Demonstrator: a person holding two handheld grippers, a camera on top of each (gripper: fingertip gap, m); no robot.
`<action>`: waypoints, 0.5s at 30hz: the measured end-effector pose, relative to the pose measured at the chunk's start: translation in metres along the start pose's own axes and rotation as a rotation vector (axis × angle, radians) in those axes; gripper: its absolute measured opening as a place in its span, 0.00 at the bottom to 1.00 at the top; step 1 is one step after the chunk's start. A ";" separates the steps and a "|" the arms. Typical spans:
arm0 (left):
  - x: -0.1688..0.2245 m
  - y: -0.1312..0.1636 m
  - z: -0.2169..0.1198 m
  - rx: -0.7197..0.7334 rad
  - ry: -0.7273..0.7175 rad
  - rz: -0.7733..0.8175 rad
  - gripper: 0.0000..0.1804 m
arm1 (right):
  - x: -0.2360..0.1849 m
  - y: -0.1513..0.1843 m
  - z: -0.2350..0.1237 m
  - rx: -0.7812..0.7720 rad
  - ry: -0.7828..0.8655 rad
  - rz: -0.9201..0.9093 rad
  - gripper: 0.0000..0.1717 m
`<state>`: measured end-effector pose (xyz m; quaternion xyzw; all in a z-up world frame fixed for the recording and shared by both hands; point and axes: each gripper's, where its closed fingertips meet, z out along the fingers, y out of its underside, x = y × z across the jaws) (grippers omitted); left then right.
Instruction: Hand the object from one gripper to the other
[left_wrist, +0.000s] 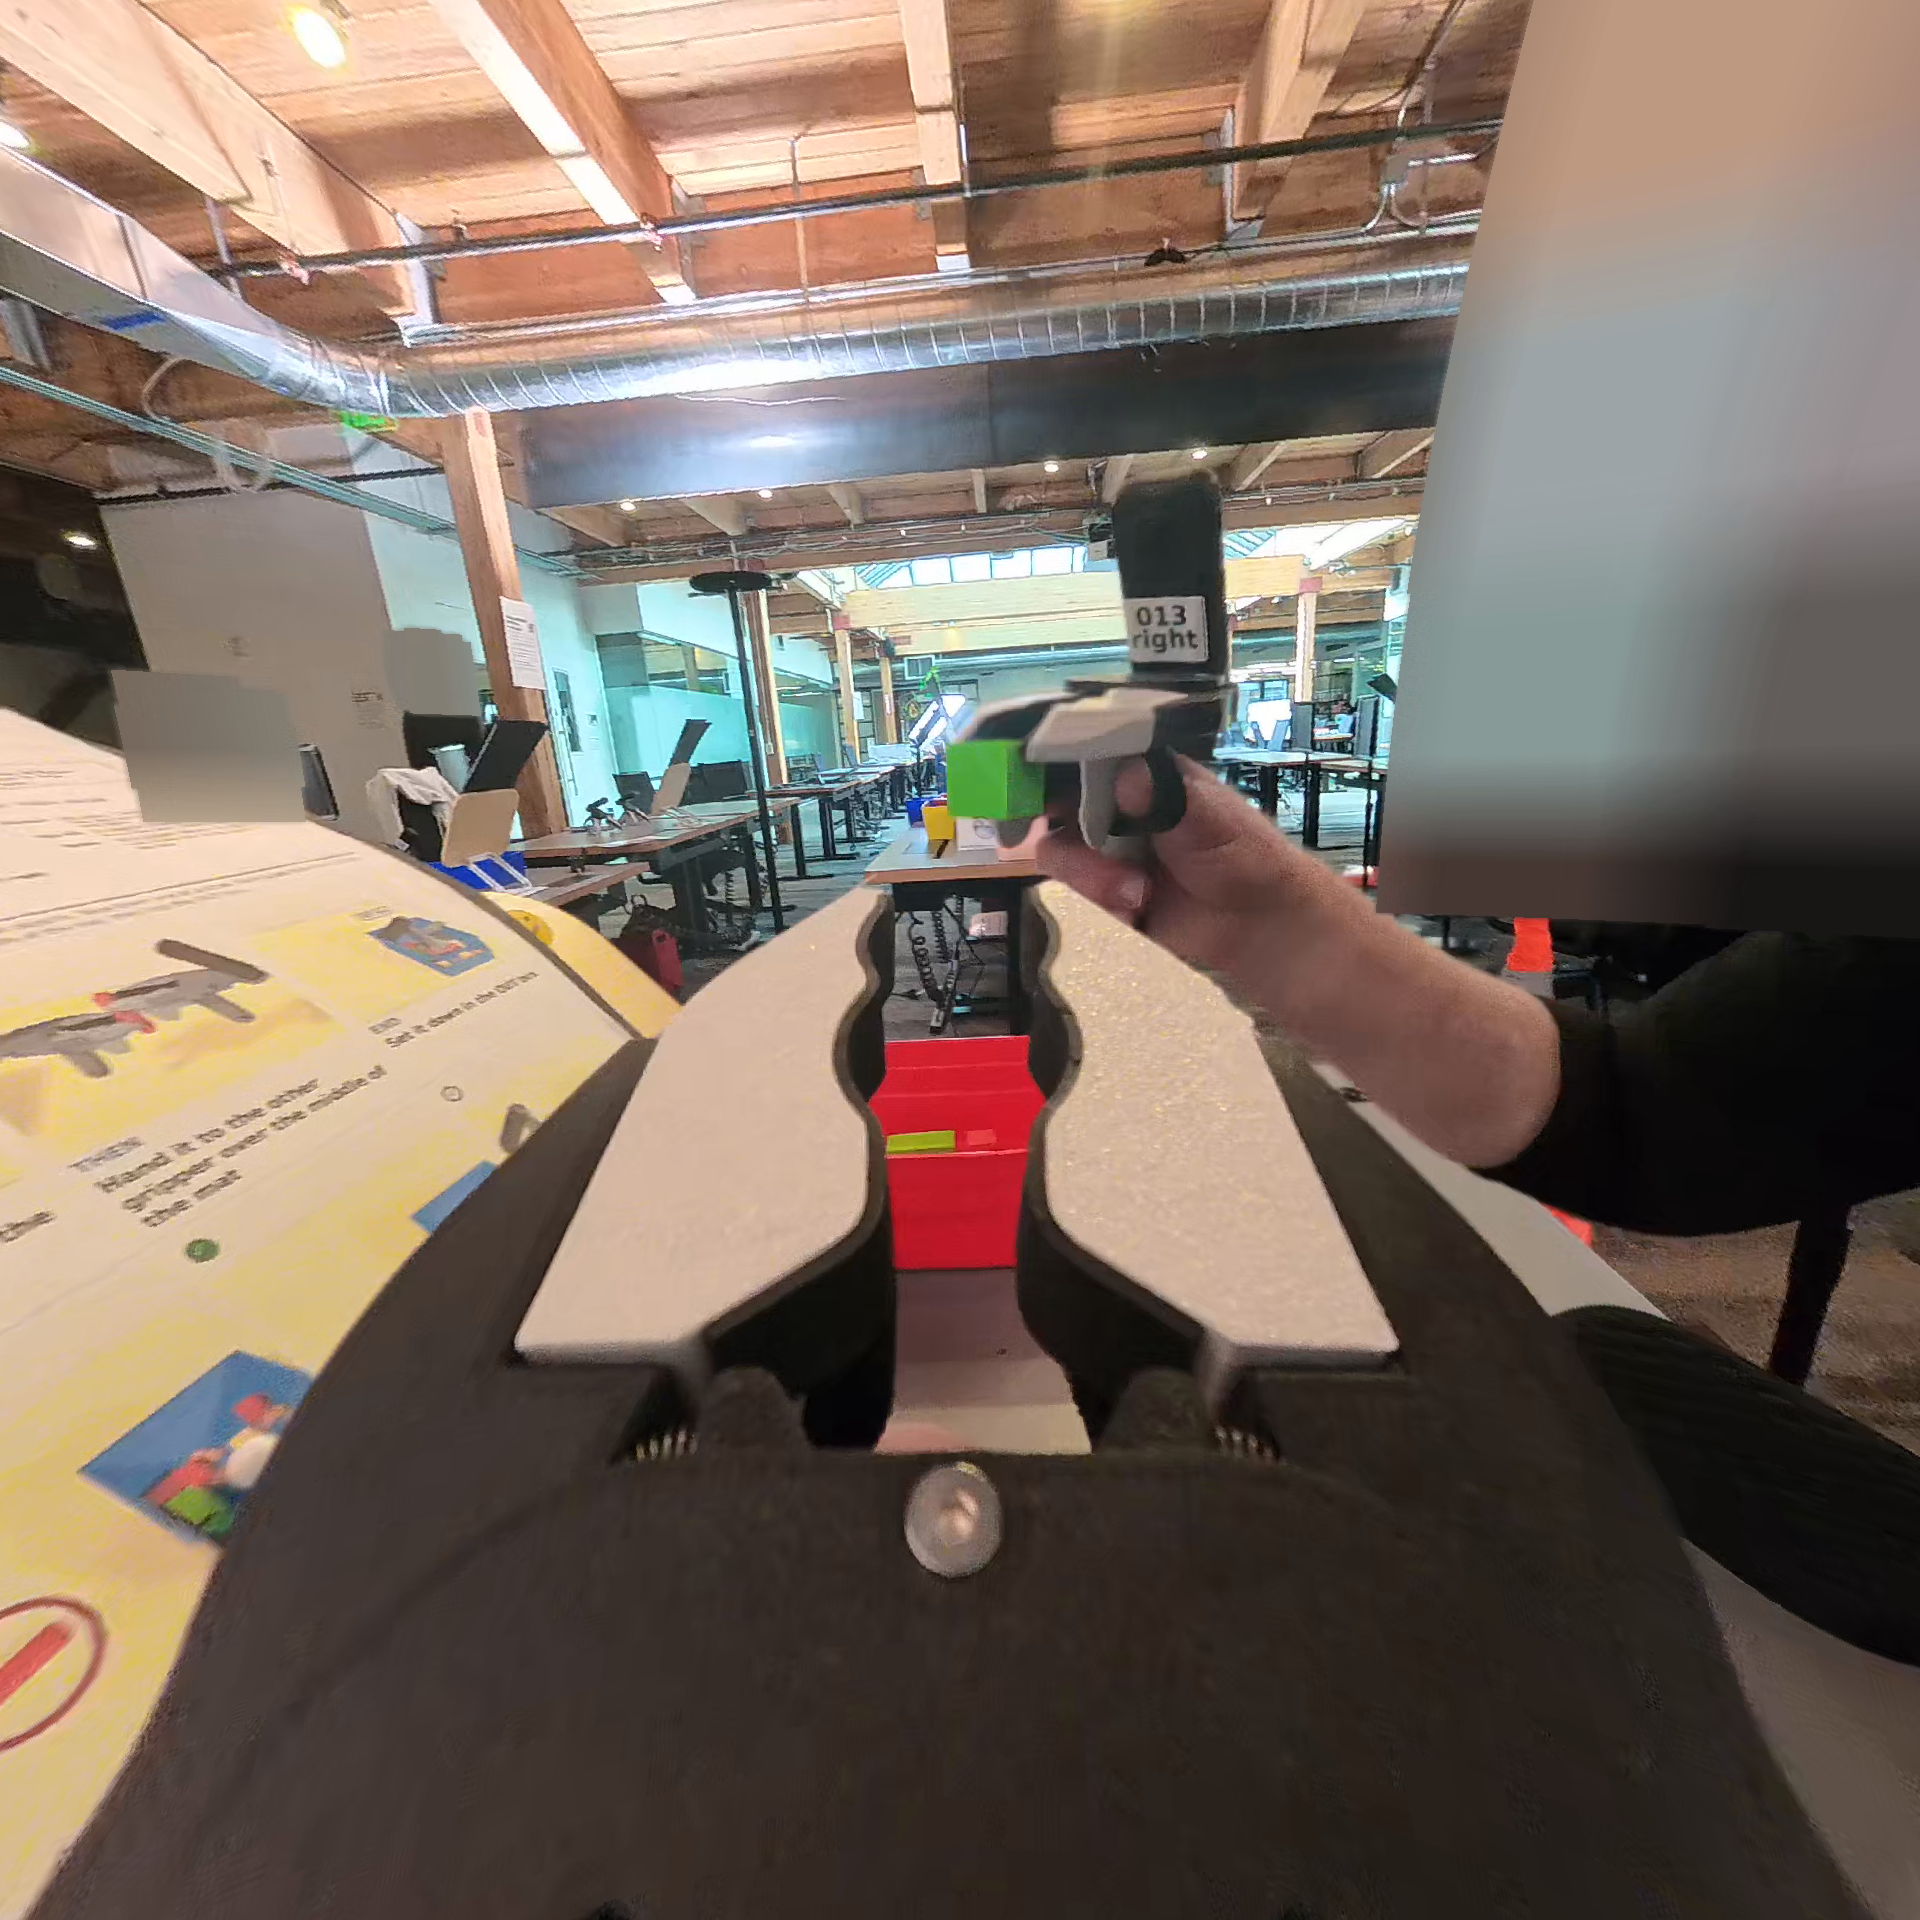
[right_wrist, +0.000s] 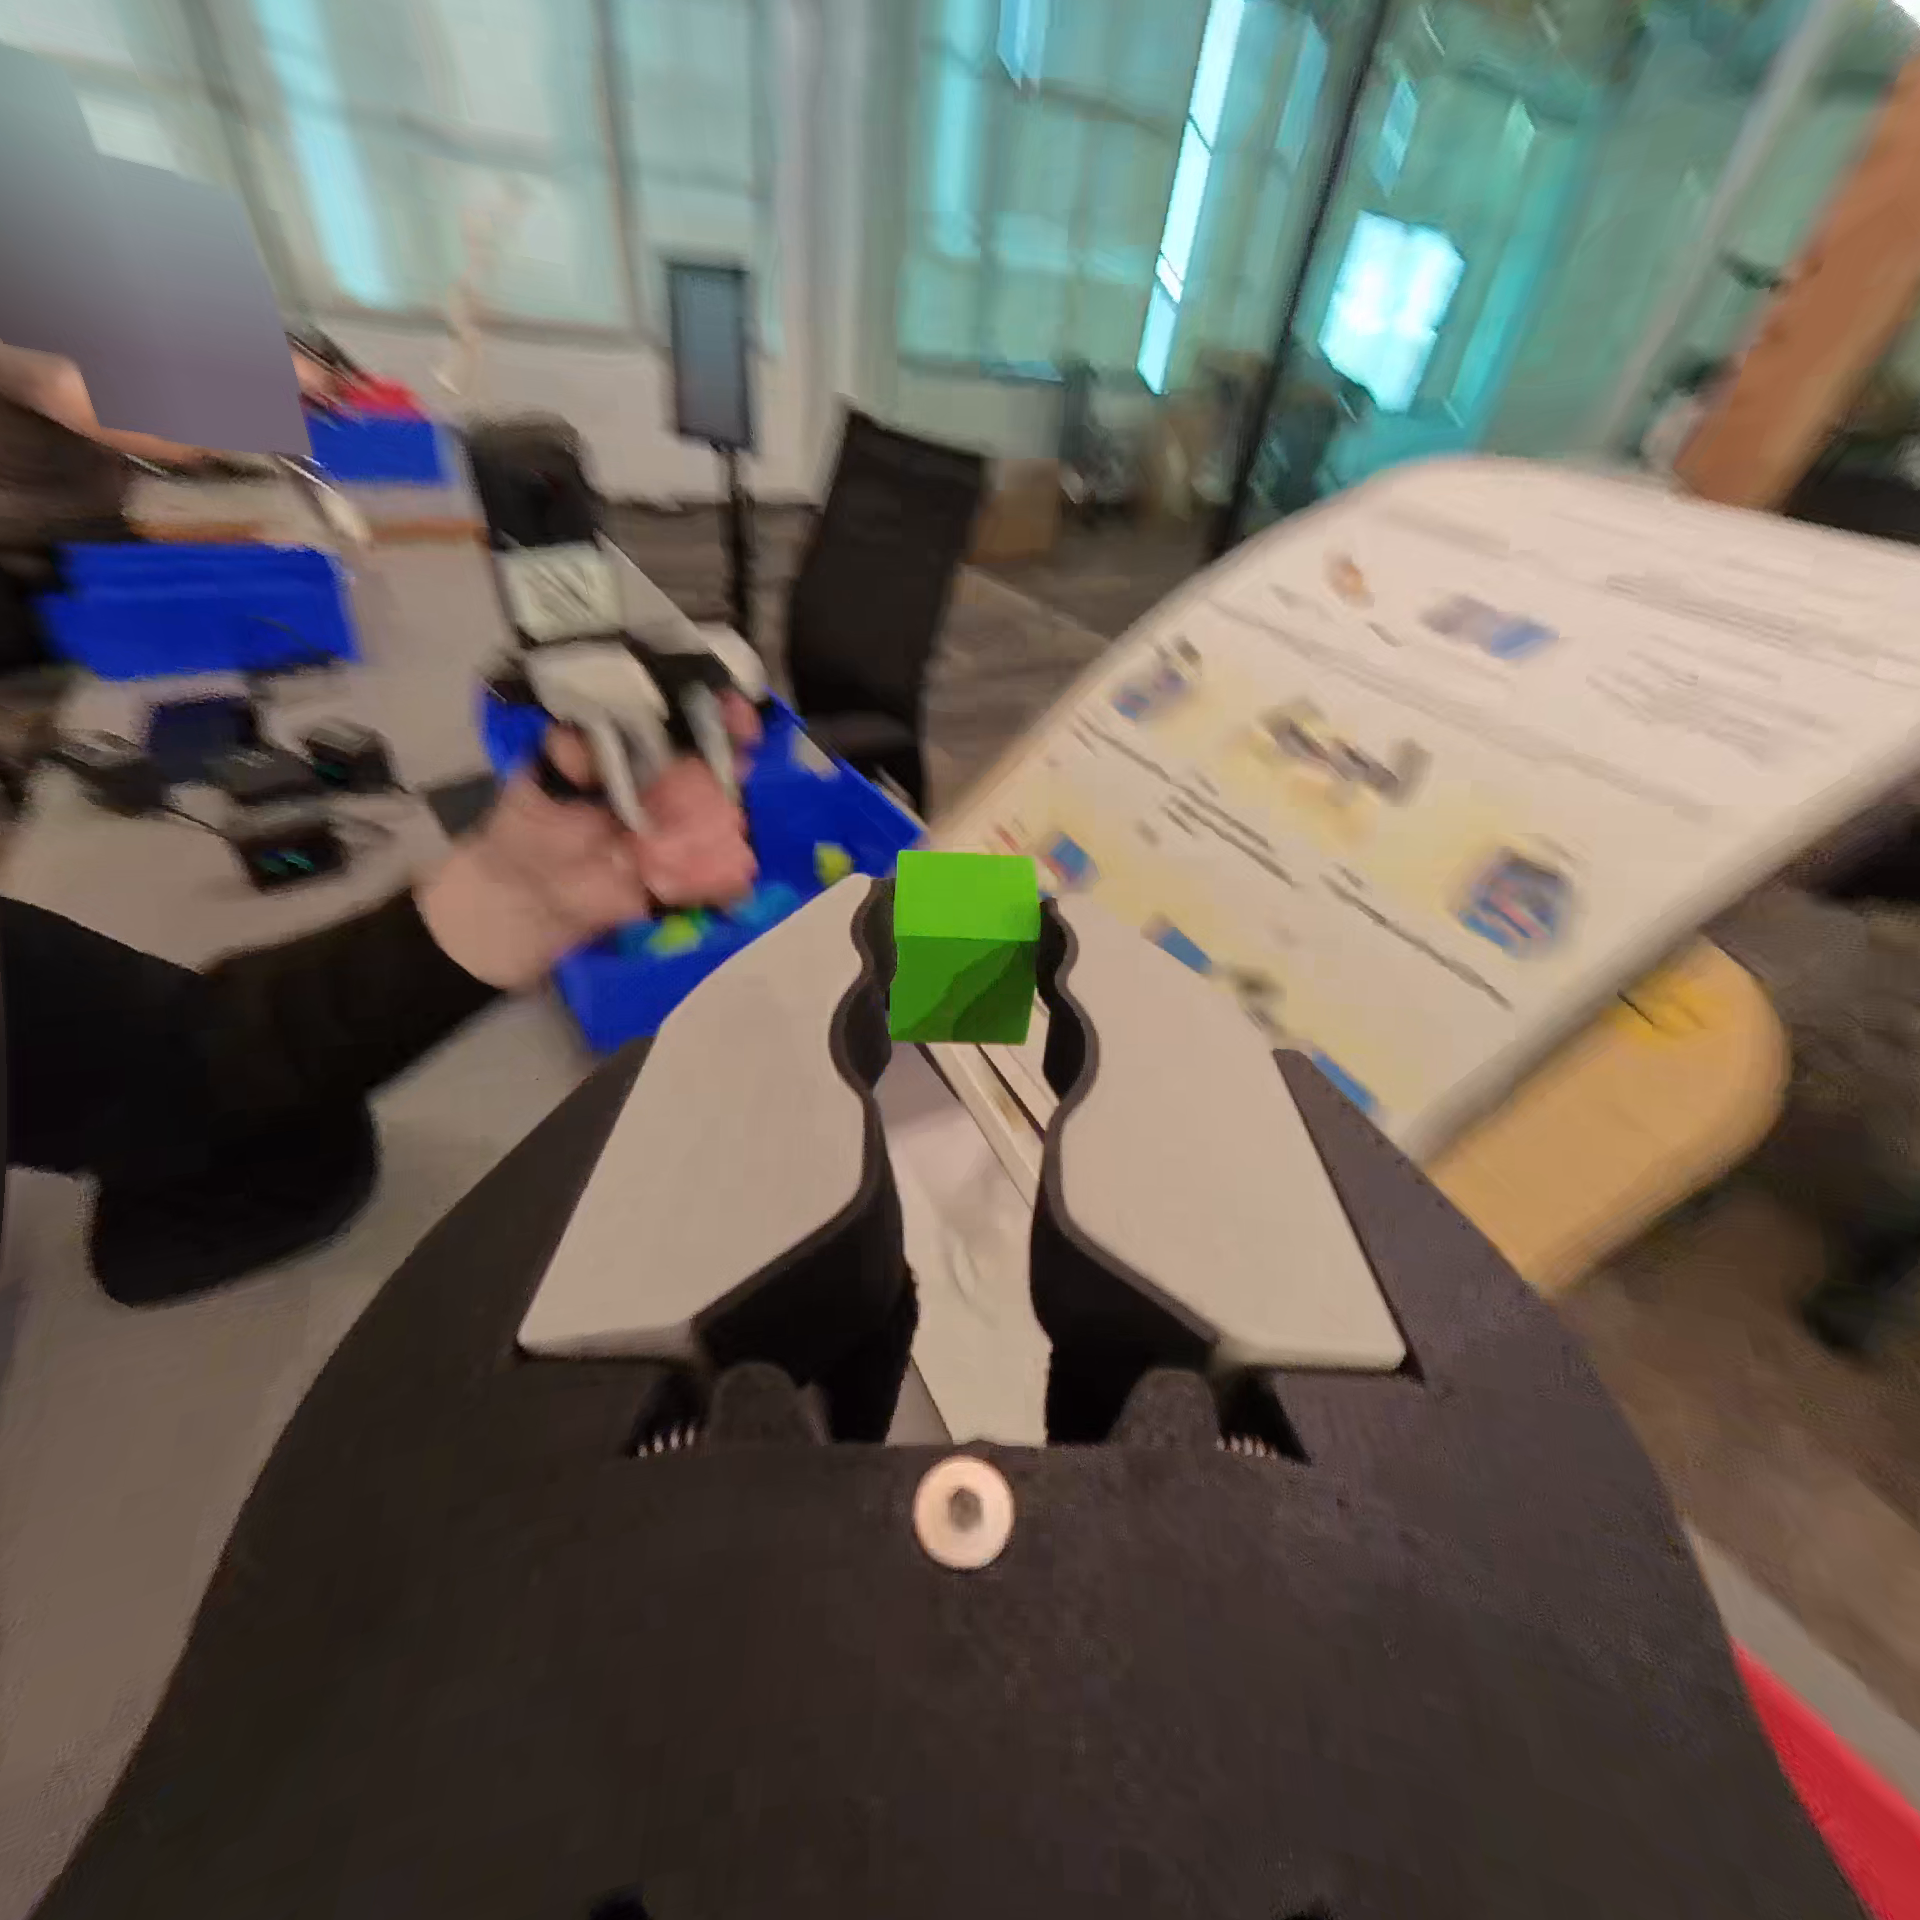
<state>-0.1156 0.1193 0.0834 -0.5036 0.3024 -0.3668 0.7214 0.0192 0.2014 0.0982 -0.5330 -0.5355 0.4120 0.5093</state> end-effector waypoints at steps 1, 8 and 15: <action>-0.003 -0.001 -0.002 0.001 -0.014 0.003 0.12 | 0.019 0.013 -0.020 -0.076 0.070 0.012 0.14; -0.010 0.005 -0.004 -0.062 -0.066 0.050 0.12 | 0.113 0.150 -0.156 -0.627 0.439 0.255 0.14; -0.012 0.010 -0.003 -0.102 -0.086 0.057 0.11 | 0.135 0.271 -0.221 -1.010 0.548 0.473 0.14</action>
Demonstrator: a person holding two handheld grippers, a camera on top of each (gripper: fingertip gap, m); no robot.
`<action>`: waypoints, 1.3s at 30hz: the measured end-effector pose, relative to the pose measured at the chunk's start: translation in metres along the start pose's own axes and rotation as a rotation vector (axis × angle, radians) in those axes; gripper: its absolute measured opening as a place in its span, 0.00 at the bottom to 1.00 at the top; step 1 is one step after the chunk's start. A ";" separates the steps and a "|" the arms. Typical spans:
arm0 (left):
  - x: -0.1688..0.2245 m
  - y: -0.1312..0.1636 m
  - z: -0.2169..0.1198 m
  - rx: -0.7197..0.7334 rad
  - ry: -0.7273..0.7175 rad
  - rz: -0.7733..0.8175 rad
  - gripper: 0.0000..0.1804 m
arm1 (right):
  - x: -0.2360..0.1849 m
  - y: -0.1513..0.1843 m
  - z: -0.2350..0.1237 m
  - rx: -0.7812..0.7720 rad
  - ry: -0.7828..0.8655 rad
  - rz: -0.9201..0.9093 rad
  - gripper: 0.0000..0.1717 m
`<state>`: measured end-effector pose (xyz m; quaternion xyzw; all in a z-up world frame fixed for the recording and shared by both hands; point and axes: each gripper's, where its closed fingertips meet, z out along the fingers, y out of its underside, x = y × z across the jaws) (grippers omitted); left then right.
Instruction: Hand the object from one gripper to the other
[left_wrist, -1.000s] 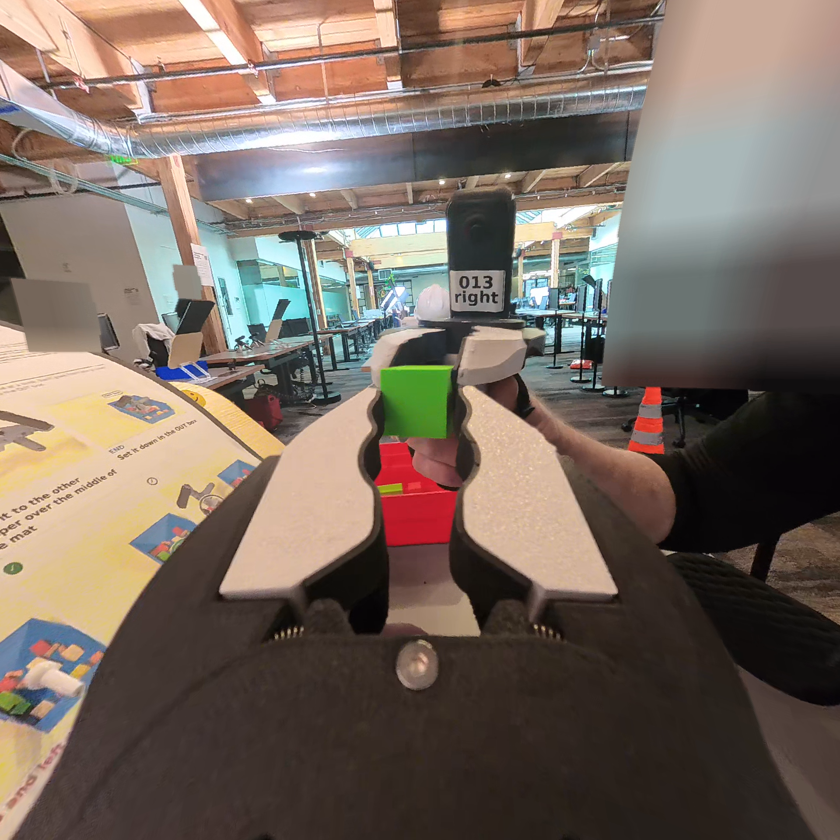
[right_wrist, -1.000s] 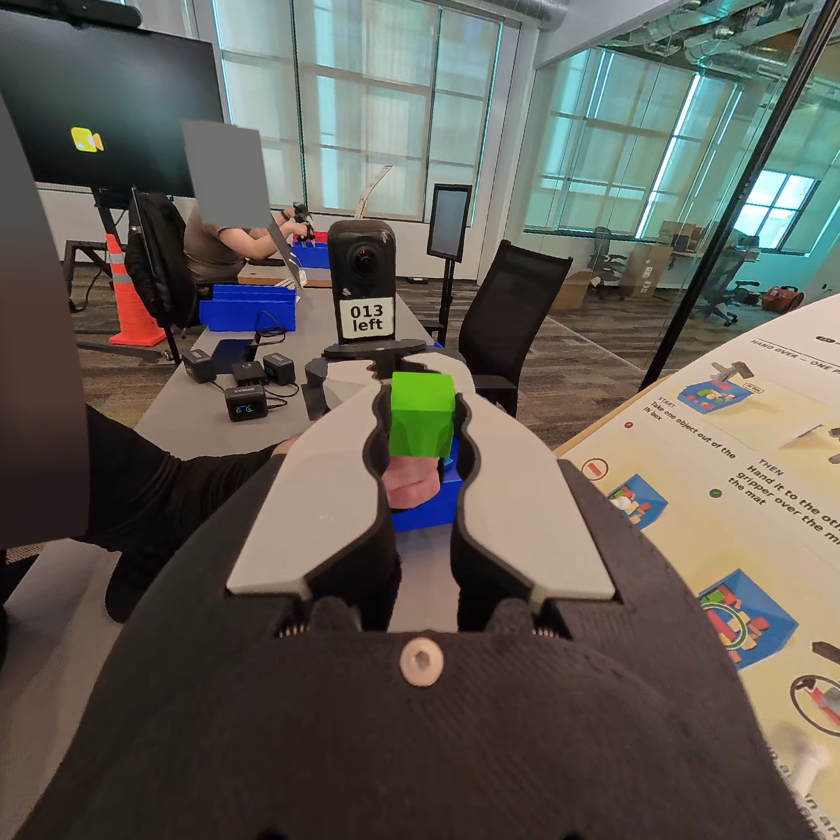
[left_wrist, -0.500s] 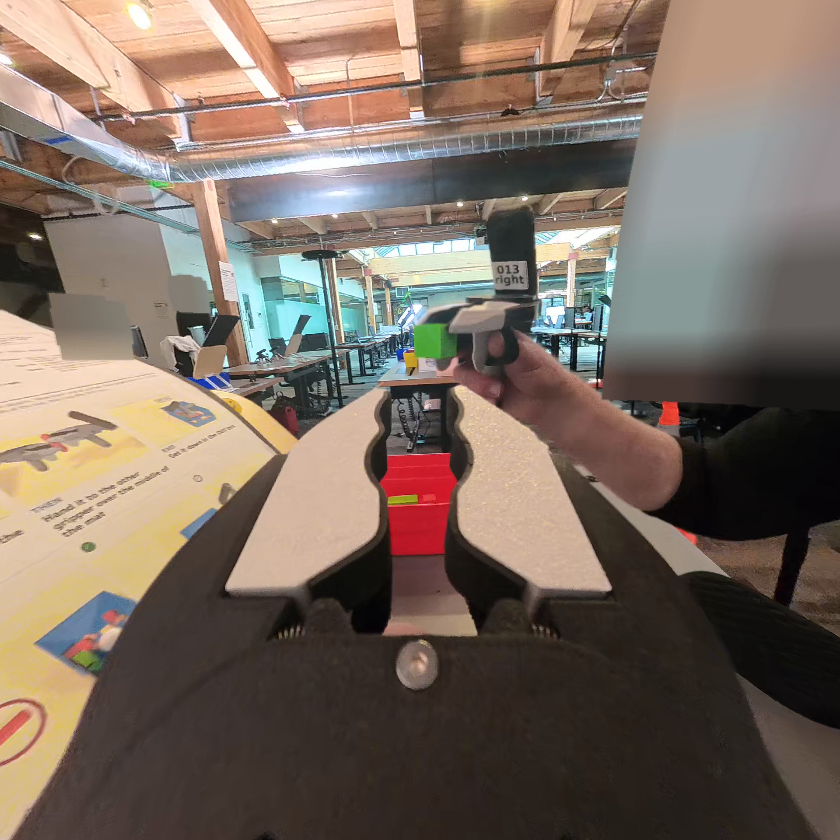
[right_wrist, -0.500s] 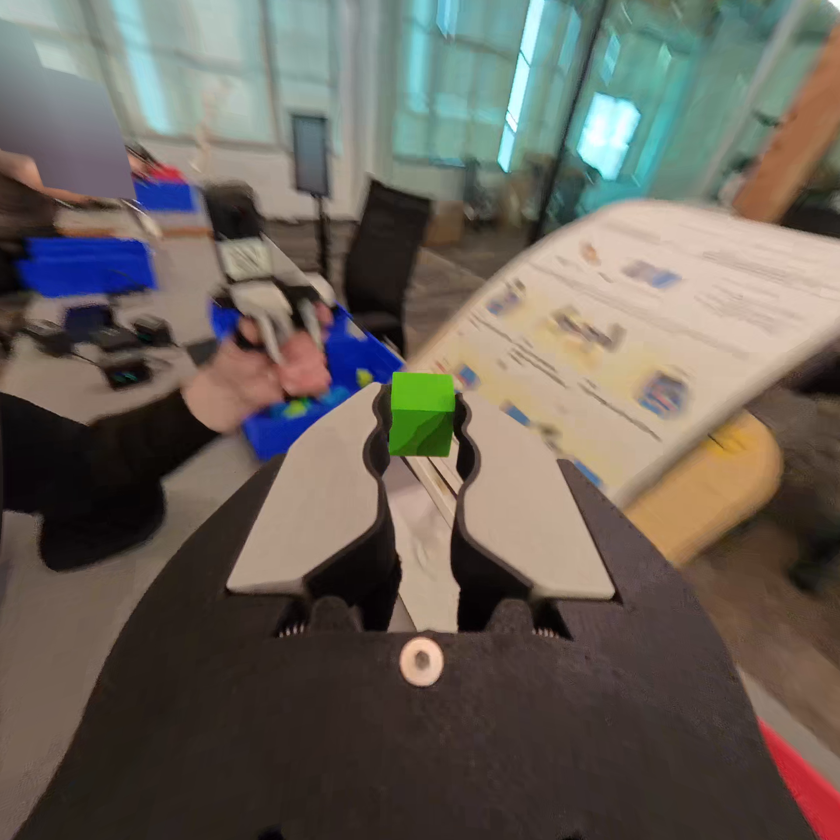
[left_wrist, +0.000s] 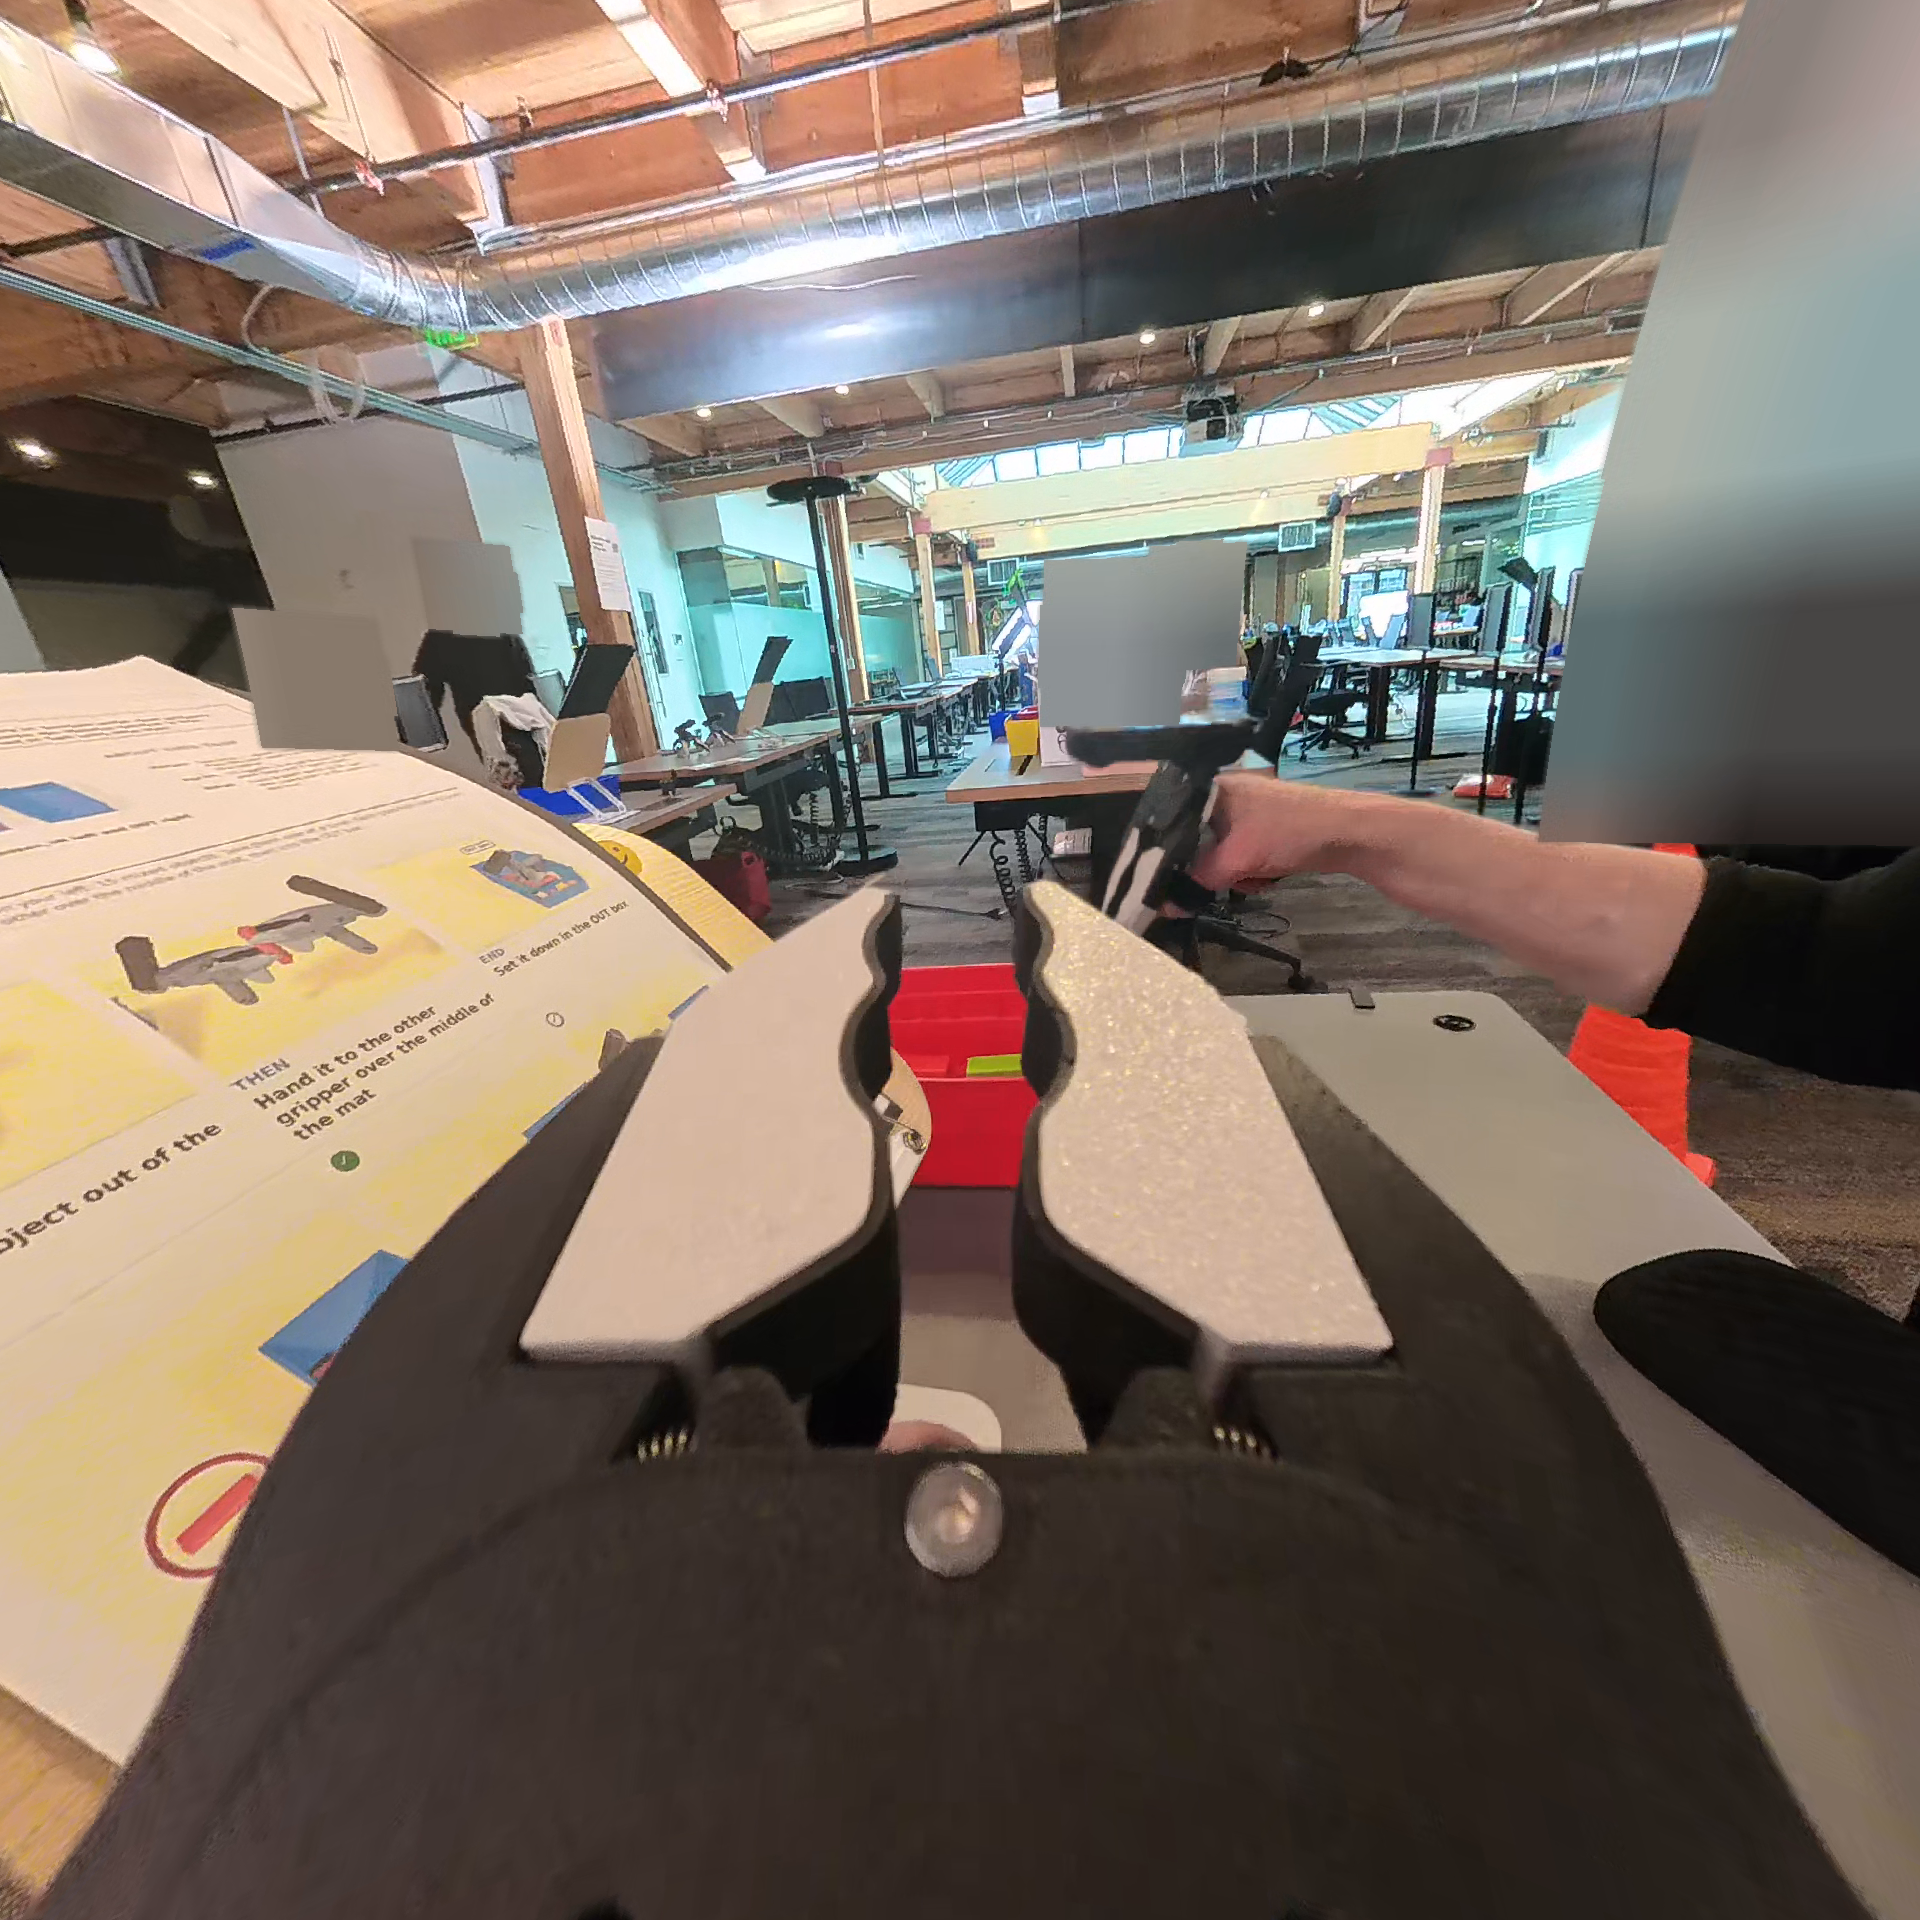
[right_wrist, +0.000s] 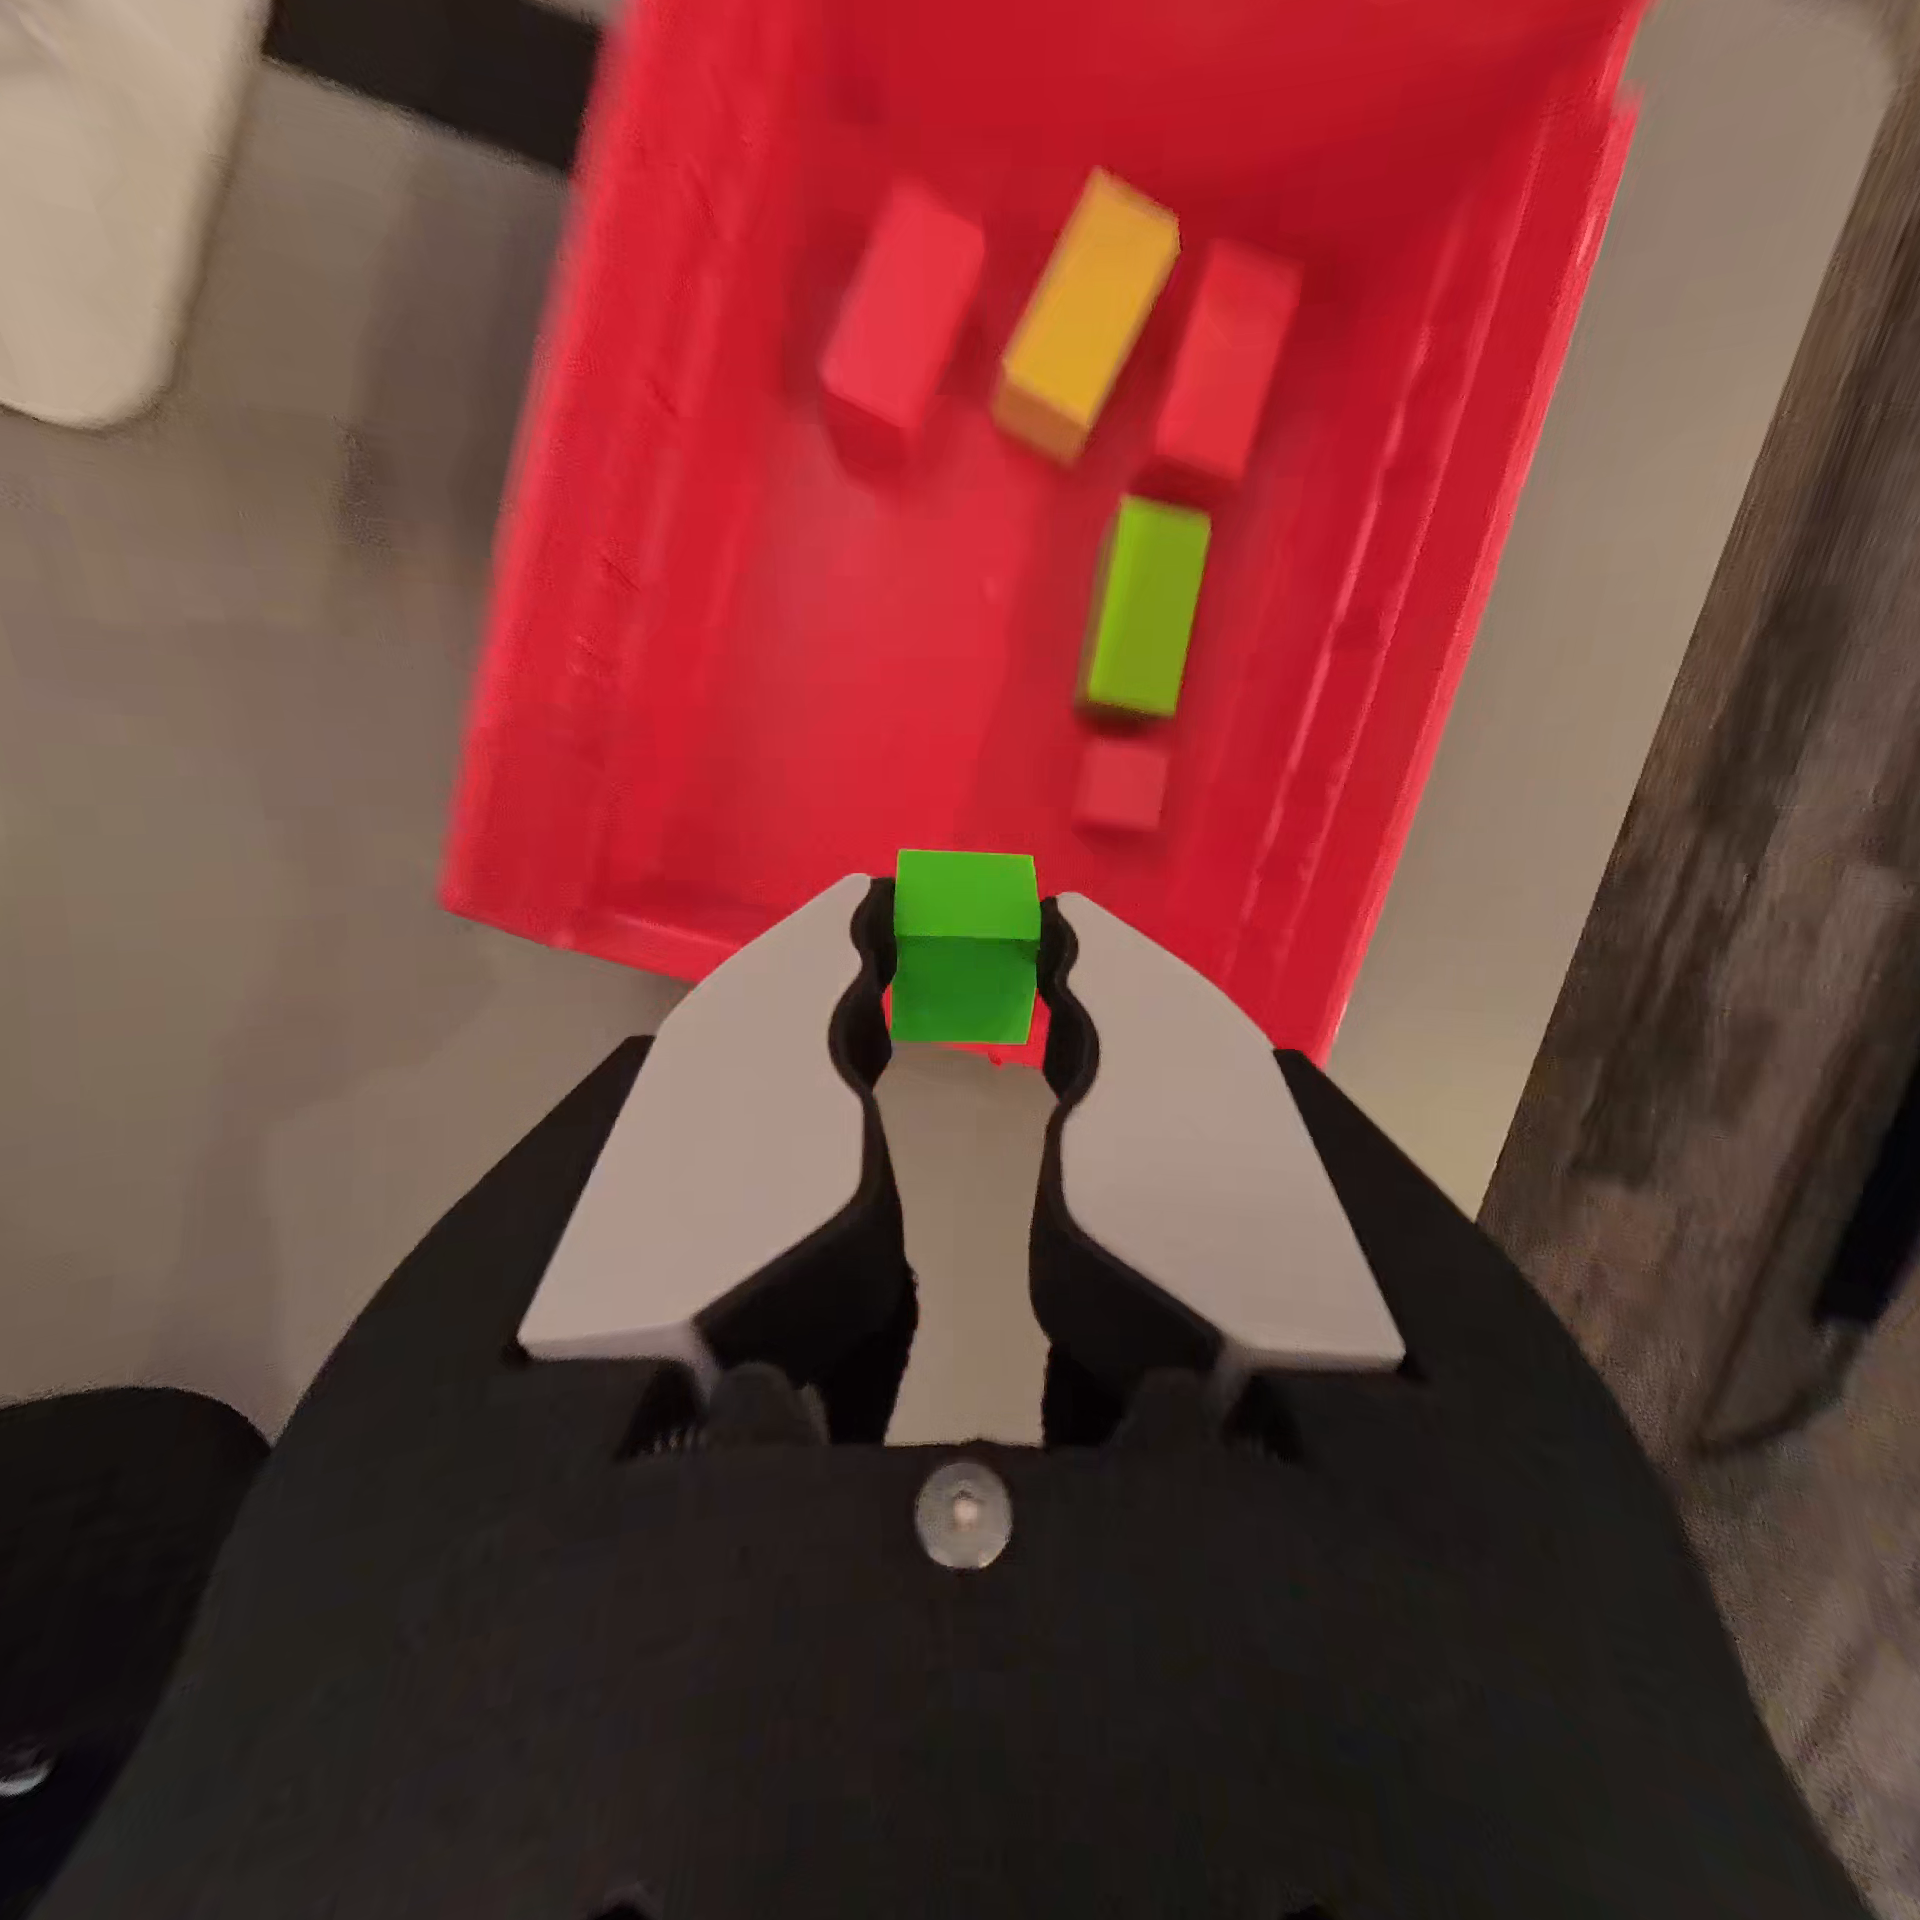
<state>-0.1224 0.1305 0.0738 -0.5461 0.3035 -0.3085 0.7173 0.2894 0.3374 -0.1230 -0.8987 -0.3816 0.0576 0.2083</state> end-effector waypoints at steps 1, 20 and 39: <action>-0.001 0.000 0.000 -0.003 -0.004 0.004 0.11 | 0.003 0.007 0.009 -0.037 -0.014 0.017 0.14; -0.029 0.011 -0.017 -0.119 -0.128 0.048 0.11 | 0.037 0.064 0.117 -0.540 0.032 0.057 0.14; -0.162 0.080 -0.184 -0.666 -0.798 -0.098 0.25 | 0.012 0.020 0.068 -0.353 0.146 -0.065 0.27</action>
